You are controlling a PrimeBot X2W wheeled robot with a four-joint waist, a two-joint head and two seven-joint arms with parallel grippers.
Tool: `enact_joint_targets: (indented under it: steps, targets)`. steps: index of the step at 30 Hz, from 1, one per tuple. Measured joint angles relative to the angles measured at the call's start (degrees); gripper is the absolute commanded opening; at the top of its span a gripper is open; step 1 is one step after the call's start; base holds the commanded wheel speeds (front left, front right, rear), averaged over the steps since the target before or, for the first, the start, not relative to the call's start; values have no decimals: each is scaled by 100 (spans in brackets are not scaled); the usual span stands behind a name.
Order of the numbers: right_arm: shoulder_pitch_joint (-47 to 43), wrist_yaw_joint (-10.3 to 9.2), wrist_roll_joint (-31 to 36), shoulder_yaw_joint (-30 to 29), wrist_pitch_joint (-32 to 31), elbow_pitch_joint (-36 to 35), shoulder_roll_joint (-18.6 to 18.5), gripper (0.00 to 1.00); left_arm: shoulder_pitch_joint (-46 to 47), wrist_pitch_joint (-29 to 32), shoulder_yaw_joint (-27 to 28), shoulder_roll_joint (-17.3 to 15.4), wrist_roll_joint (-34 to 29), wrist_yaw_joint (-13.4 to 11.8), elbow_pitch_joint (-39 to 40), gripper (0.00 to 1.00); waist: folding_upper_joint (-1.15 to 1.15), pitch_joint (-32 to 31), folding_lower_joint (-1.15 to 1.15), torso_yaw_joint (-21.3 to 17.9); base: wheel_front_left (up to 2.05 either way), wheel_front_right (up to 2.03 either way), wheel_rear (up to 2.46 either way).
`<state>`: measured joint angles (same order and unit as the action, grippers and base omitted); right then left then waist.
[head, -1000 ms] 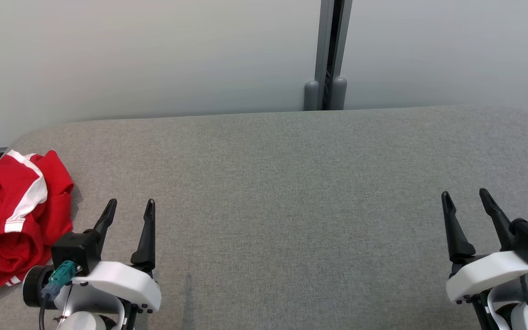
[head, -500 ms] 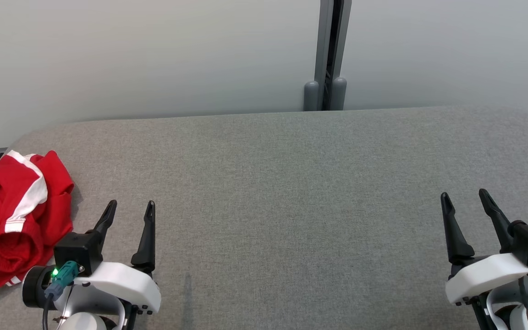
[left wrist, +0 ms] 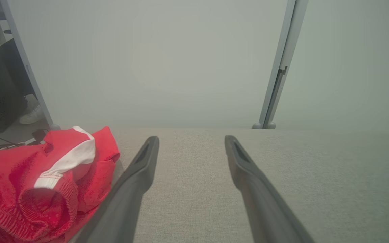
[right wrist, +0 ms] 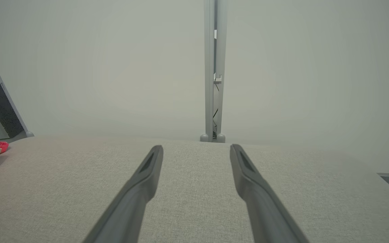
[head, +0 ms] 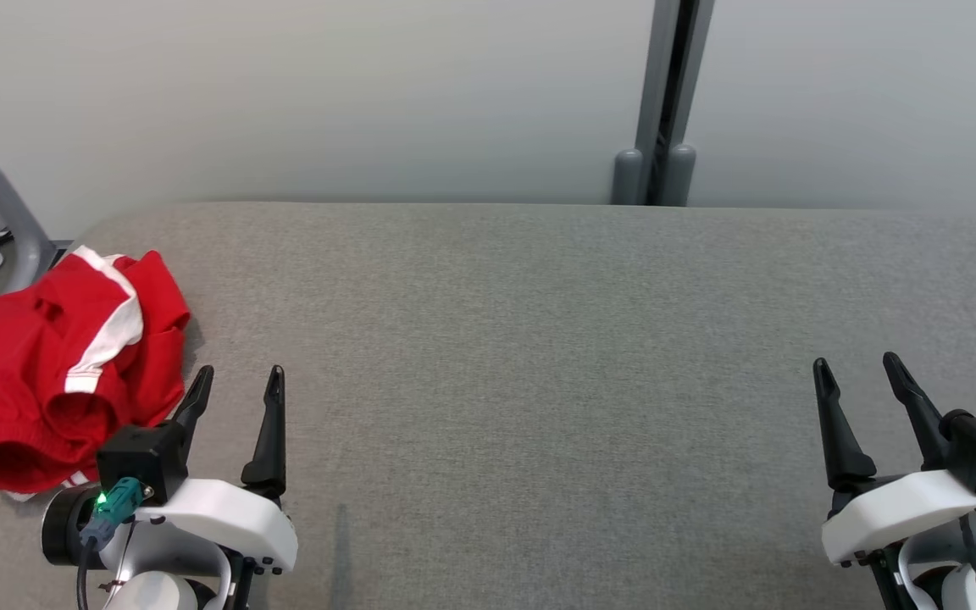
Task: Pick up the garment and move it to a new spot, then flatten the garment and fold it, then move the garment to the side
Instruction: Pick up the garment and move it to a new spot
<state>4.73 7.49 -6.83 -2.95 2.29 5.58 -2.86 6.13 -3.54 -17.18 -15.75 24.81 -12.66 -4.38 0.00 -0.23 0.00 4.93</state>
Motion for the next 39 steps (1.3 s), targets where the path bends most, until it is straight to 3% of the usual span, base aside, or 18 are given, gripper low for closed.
enact_joint_targets:
  steps: [23,39]
  targets:
    - [170,0,-234,449,137,222,5,100,-15,-69,180,-144,156,-101,-75,100,0,-15,0,1710,0,0,0]
    - [238,0,-313,479,238,387,5,100,-25,-23,108,-177,198,-109,-55,100,0,-57,0,1933,0,0,0]
